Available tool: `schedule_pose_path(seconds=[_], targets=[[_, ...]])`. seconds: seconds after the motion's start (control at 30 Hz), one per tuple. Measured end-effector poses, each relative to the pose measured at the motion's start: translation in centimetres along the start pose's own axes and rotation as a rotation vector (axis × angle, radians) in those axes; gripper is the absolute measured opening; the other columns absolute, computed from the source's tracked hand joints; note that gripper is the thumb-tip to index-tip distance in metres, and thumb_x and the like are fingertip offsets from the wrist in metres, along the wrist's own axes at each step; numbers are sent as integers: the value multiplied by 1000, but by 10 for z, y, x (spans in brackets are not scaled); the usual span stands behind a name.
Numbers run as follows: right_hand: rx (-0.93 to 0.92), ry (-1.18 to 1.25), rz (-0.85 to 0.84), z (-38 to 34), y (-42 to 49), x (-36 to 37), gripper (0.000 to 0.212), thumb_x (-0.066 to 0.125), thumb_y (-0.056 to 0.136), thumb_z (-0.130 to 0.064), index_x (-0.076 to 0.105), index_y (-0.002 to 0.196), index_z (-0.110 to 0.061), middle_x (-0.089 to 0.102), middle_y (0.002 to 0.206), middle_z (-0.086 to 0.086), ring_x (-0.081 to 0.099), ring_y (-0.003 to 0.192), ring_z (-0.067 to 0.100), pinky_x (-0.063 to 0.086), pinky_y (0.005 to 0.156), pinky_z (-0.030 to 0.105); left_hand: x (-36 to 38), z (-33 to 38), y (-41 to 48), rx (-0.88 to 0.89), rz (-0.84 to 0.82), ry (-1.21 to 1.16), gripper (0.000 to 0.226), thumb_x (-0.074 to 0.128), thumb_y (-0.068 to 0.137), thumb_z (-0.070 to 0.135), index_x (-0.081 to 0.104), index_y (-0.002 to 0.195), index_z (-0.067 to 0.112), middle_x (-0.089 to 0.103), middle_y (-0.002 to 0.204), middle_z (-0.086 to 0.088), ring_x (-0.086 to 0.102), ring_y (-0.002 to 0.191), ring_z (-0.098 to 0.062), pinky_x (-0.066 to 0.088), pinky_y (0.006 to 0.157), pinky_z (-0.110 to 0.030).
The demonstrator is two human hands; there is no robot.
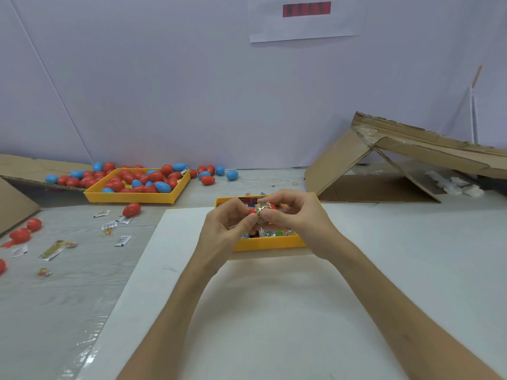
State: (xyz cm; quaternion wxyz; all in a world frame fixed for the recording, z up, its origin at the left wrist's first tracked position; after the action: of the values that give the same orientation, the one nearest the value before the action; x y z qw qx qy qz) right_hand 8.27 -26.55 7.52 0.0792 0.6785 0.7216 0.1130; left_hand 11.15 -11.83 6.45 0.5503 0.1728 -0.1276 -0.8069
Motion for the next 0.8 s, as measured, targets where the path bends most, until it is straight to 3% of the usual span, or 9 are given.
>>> schedule_pose_path(seconds=[0.2, 0.37, 0.57, 0.7, 0.8], targets=[[-79, -186, 44, -5, 2, -3, 29, 88, 72, -7, 74, 91, -24, 73, 102, 10, 74, 90, 32, 60, 83, 52, 0, -8, 0, -62, -9, -81, 6, 64, 96, 8, 60, 92, 4, 75, 89, -13, 74, 81, -22, 58, 74, -25], [-72, -60, 67, -1, 0, -1, 23, 87, 74, -11, 75, 89, -24, 78, 94, 7, 76, 85, 26, 60, 73, 30, 0, -10, 1, -77, 0, -158, 12, 66, 93, 19, 60, 89, 10, 75, 90, -13, 72, 80, -22, 59, 74, -28], [-45, 149, 96, 4, 3, -1, 25, 84, 68, -19, 76, 91, -14, 77, 92, 7, 76, 87, 30, 61, 78, 33, -4, -13, 2, -78, 132, -240, 16, 63, 97, 10, 62, 82, 14, 70, 79, -8, 66, 73, -16, 55, 75, -31], [-121, -87, 122, -7, 2, -8, 36, 86, 72, -19, 74, 106, -21, 76, 104, -2, 74, 96, 18, 61, 81, 33, -1, -14, 1, -140, 113, -304, 17, 61, 99, 15, 62, 82, 12, 68, 80, -10, 63, 72, -19, 56, 72, -32], [-185, -193, 118, -10, 1, -4, 38, 82, 76, 4, 72, 106, -16, 74, 107, -1, 74, 97, 18, 60, 82, 33, 10, -14, -1, -210, 67, -383, 29, 66, 89, 33, 64, 100, 6, 71, 86, -10, 68, 74, -22, 59, 72, -34]])
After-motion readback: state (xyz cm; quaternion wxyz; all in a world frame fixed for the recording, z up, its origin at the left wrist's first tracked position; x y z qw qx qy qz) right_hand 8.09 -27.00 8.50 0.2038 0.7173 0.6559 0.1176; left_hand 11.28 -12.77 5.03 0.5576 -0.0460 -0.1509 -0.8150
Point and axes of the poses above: each hand's wrist, its own y-axis towards the middle knuckle, its own x-axis out of the palm, z = x × y, the point moved 8 cm from there along y, towards the middle knuckle
